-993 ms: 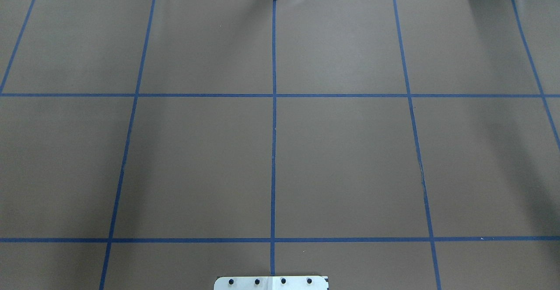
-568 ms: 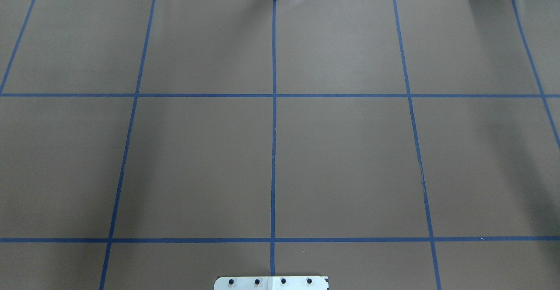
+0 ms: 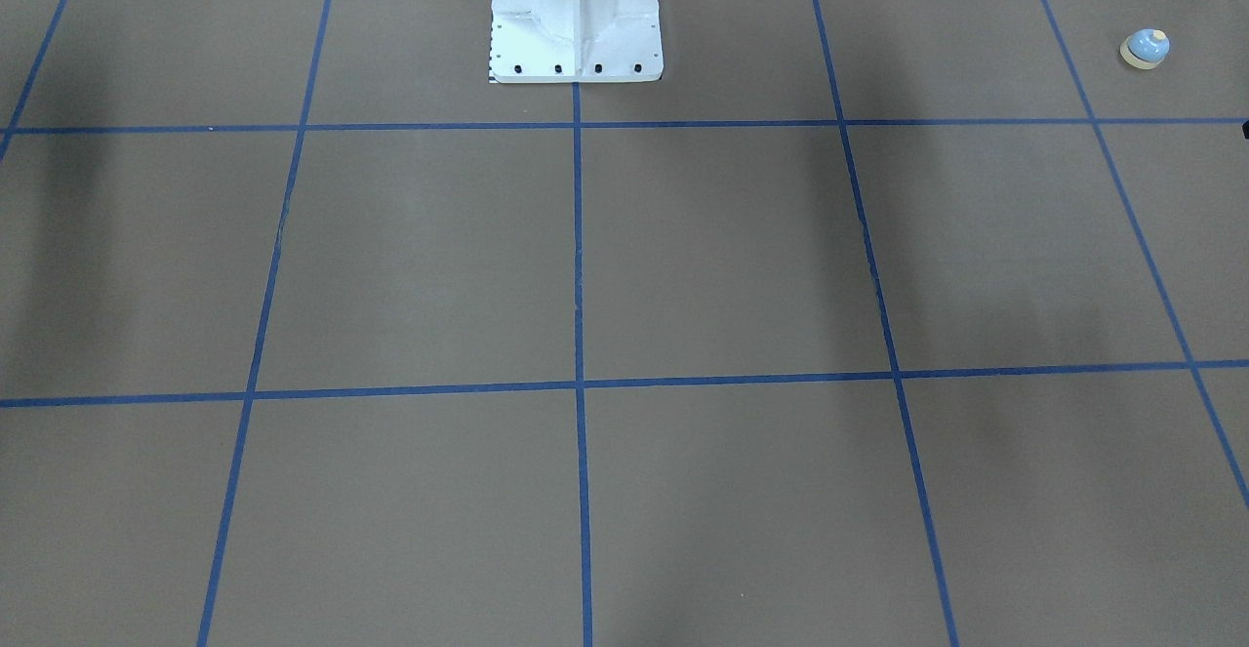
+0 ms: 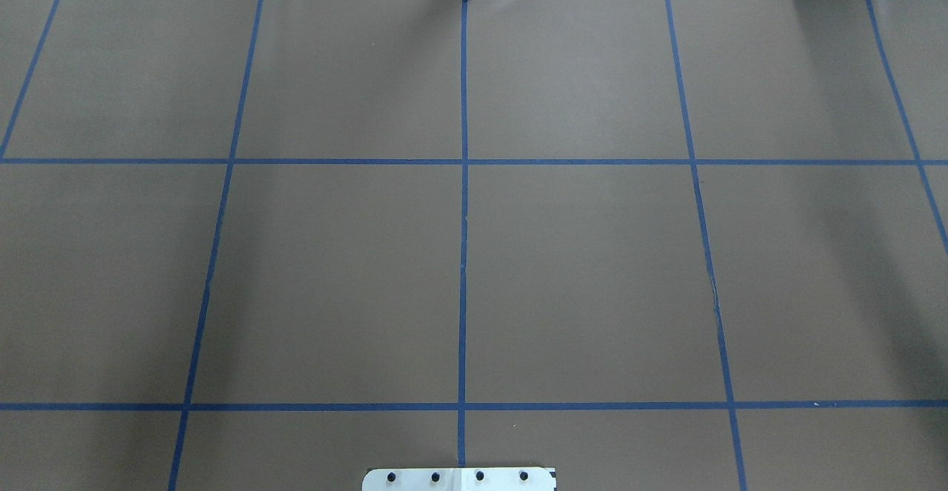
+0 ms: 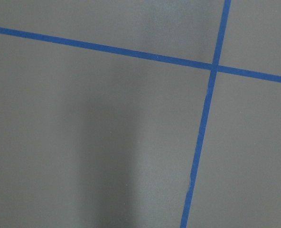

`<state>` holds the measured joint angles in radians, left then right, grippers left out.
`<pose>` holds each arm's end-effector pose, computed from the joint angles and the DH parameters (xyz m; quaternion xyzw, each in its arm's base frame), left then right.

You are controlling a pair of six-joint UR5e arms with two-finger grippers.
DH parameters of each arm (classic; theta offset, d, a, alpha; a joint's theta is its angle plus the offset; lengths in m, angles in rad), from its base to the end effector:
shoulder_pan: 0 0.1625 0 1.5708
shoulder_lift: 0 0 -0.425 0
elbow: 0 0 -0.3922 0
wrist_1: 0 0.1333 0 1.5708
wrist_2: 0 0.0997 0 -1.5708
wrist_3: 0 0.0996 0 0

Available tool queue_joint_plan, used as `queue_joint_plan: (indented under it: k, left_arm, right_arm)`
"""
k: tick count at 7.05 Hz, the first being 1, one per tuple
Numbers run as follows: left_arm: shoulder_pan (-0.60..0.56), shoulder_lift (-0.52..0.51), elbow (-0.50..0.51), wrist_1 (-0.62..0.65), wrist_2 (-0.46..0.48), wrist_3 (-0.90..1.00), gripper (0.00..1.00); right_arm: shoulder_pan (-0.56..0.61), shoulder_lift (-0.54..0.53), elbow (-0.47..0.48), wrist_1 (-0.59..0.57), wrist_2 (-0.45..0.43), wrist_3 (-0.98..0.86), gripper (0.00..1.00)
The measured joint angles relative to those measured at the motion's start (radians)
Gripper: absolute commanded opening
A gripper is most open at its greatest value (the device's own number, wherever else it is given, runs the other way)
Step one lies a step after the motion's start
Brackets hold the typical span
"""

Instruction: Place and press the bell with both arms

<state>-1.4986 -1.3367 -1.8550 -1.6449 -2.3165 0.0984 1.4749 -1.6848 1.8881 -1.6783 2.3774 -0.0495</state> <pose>-0.0366 -0.4048 0.6165 0.0626 0.3628 0.1017 0.9242 0.0188 -0.4455 0.5646 0.0349 -0.3929 -0.0855 0.9149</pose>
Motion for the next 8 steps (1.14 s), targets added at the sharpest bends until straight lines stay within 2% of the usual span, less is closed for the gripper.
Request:
queue_joint_plan:
  k: [2, 5, 8]
  left_arm:
    - [0.001, 0.017, 0.074, -0.045, -0.059, -0.004, 1.0]
    - [0.002, 0.048, 0.22, -0.068, -0.081, -0.088, 1.0]
    - [0.004, 0.194, 0.255, -0.099, -0.09, -0.131, 1.0]
  right_arm:
    - [-0.001, 0.01, 0.001, 0.0, 0.015, 0.003, 1.0]
    - [-0.001, 0.012, 0.0, 0.001, 0.028, 0.004, 1.0]
    - [-0.002, 0.023, 0.002, 0.002, 0.036, 0.001, 1.0]
